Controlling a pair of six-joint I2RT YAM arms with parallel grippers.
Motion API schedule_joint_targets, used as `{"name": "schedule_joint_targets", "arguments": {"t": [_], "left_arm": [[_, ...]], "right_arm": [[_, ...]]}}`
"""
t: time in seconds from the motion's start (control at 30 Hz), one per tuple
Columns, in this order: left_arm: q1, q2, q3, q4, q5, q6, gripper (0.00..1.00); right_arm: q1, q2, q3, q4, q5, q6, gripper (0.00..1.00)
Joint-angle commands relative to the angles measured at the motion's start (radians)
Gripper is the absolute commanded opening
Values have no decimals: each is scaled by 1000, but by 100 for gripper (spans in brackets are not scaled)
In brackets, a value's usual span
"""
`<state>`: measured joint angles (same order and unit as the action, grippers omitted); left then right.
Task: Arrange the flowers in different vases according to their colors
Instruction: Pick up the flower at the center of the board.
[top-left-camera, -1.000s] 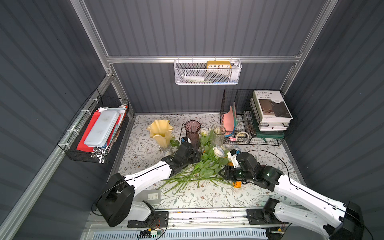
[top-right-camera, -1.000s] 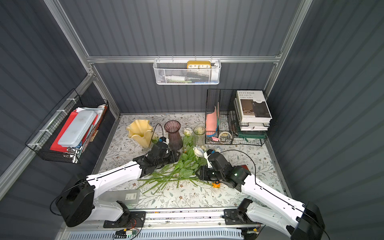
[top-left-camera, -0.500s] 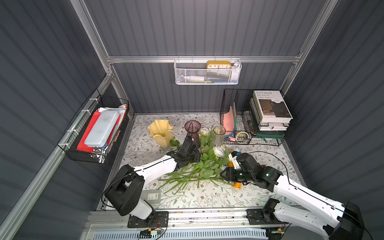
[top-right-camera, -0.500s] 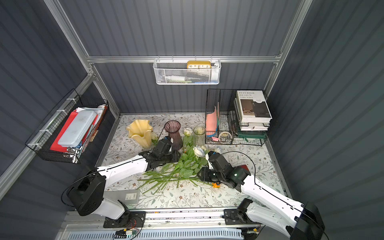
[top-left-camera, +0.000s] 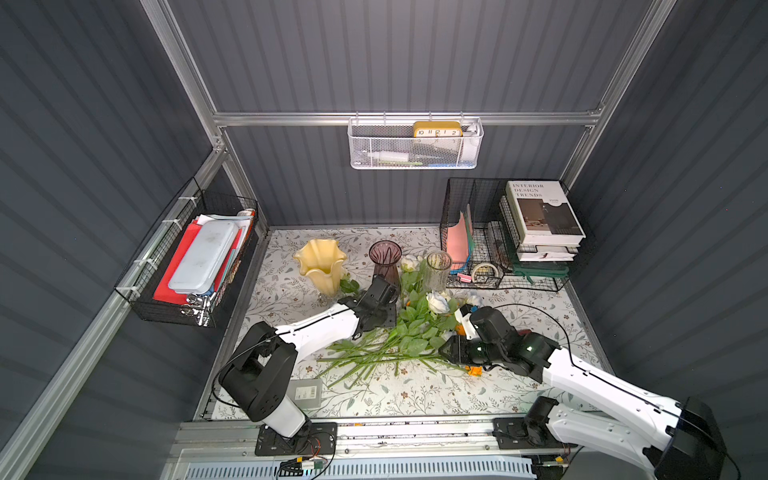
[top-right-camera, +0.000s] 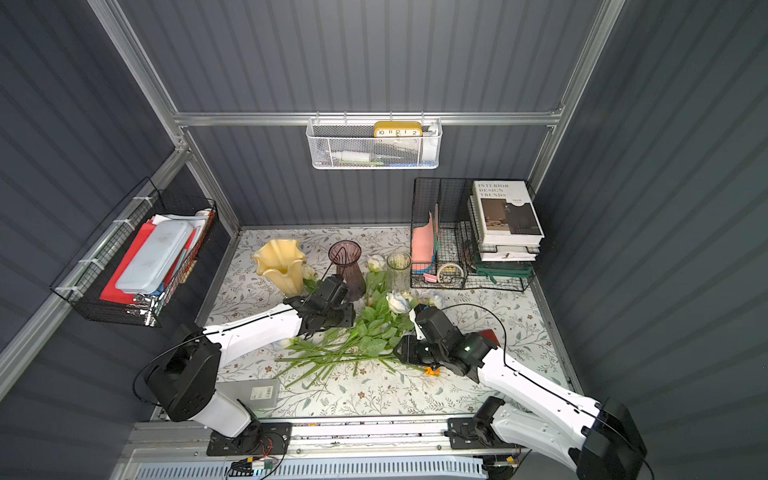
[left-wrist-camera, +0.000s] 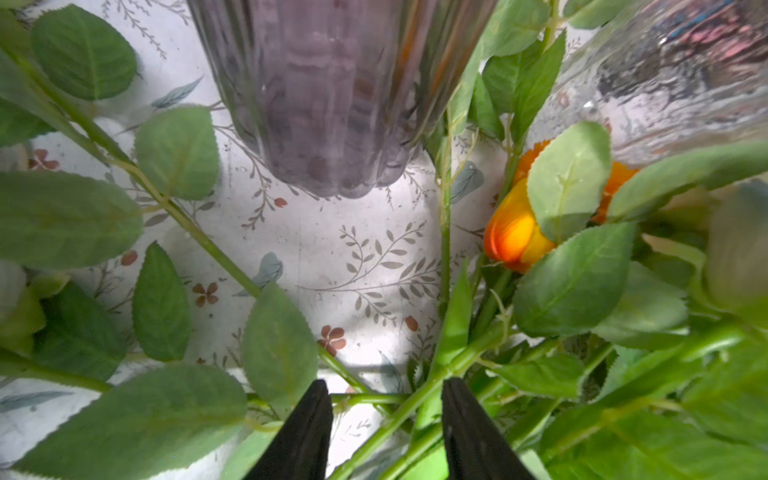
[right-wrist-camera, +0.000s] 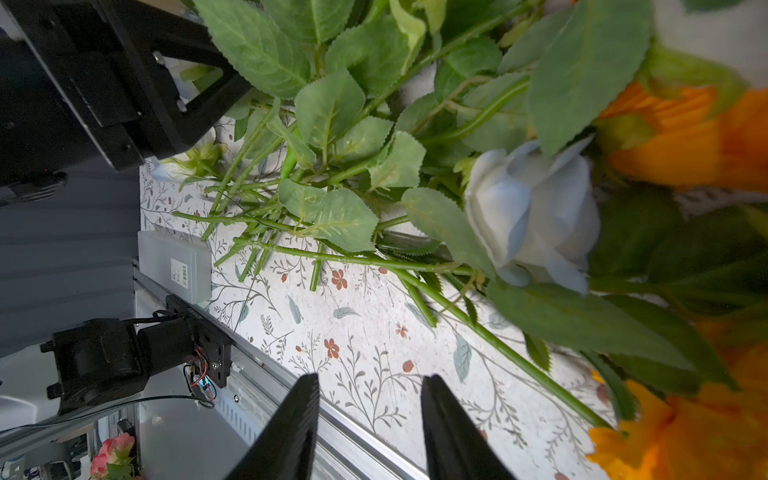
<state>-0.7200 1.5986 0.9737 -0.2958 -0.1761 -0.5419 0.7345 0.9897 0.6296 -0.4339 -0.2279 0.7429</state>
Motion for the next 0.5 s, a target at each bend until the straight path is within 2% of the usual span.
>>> {"name": "schedule_joint_targets", "arguments": {"t": [0.0,0.3,0.47], "left_arm": [[4,15,24,-39,9,32,46],[4,79,17,-5,52,46,45],[4,102,22,-5,48,41,41]], "right_arm": [[-6,0,-6,7,-8,-8,45],[-6,4,-14,13,-9,-5,45],[-6,7,-16,14,-8,-4,45]]}}
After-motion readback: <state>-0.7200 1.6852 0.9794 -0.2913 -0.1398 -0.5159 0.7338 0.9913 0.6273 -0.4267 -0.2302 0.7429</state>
